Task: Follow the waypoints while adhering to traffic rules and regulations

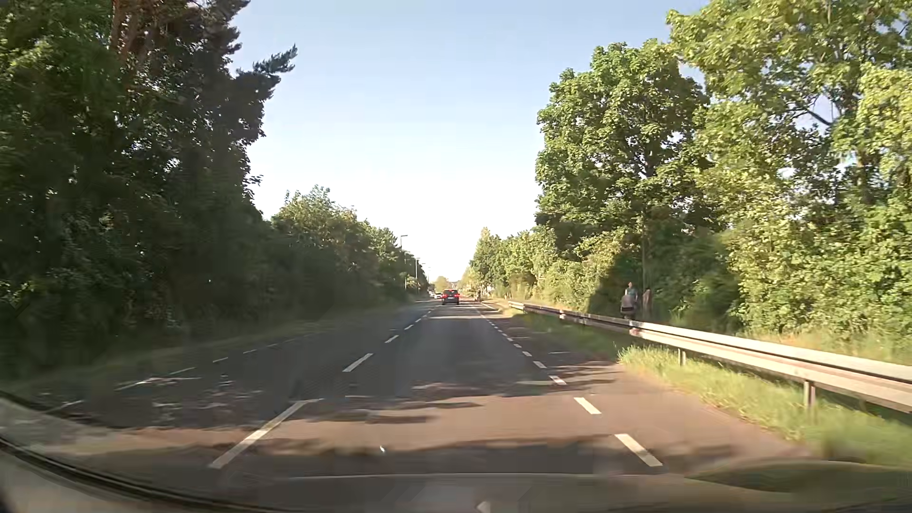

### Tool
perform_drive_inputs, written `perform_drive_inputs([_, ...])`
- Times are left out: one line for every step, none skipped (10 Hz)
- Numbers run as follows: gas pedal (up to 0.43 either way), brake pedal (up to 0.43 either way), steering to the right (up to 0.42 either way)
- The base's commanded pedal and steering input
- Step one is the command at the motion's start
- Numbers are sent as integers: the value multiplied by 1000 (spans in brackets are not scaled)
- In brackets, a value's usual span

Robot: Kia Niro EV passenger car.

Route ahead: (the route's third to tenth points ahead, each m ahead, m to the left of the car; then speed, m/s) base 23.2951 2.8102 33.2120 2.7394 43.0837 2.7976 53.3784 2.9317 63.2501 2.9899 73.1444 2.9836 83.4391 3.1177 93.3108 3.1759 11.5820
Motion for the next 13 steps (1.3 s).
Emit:
perform_drive_inputs([47, 0, 0])
perform_drive_inputs([47, 0, -1])
perform_drive_inputs([47, 0, -1])
perform_drive_inputs([47, 0, -1])
perform_drive_inputs([47, 0, -2])
perform_drive_inputs([47, 0, -2])
perform_drive_inputs([39, 0, -1])
perform_drive_inputs([39, 0, -1])
perform_drive_inputs([39, 0, -1])
perform_drive_inputs([39, 0, -1])
perform_drive_inputs([39, 0, -1])
perform_drive_inputs([39, 0, -1])
perform_drive_inputs([39, 0, -1])
